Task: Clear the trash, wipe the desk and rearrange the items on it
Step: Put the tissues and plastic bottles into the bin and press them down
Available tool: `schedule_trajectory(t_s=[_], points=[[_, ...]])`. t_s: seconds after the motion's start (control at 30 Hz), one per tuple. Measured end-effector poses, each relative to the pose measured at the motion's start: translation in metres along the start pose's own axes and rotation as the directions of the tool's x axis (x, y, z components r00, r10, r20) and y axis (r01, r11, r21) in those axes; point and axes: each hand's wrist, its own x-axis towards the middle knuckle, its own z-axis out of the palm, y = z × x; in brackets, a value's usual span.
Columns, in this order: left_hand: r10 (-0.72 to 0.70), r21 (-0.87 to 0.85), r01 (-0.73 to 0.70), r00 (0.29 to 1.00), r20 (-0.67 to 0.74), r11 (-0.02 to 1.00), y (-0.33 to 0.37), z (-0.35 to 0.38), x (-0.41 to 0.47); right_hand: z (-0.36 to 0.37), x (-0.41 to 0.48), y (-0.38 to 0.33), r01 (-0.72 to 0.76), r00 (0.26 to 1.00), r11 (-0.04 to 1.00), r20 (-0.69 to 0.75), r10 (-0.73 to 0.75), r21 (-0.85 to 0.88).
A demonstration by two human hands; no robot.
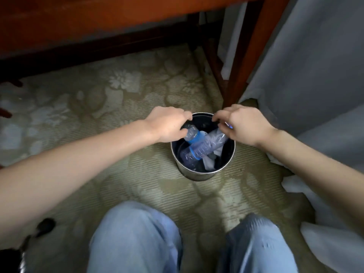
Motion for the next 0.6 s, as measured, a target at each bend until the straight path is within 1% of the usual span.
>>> schedule_trajectory(t_s=[0.1, 0.2, 0.3, 0.43, 0.53, 0.6], points=[[-0.038, -0.071, 0.032, 0.996, -0.078, 0.997, -0.011, -0.063, -0.038, -0.061, 0.014, -0.031, 0.041, 0.998, 0.999, -0.053, -0.041, -0.003], [-0.067, -0.097, 0.058, 0.994, -0.084, 0.994, -0.026, -0.131, -0.072, -0.131, 0.031, -0.057, 0.038, 0.998, 0.999, -0.046, -0.039, -0.019], [-0.075, -0.080, 0.068, 0.993, -0.096, 0.994, -0.043, -0.198, -0.101, -0.200, 0.056, -0.081, 0.063, 0.997, 0.997, -0.040, -0.065, -0.036], [-0.072, -0.010, 0.071, 0.987, -0.142, 0.997, -0.070, -0.282, -0.128, -0.276, 0.098, -0.112, 0.141, 0.987, 0.988, -0.066, -0.145, -0.061], [-0.080, 0.024, 0.087, 0.976, -0.205, 0.996, -0.099, -0.328, -0.138, -0.317, 0.136, -0.131, 0.161, 0.977, 0.982, -0.125, -0.173, -0.102], [-0.117, 0.030, 0.126, 0.969, -0.217, 0.992, -0.122, -0.347, -0.138, -0.333, 0.164, -0.140, 0.148, 0.975, 0.981, -0.149, -0.166, -0.129]])
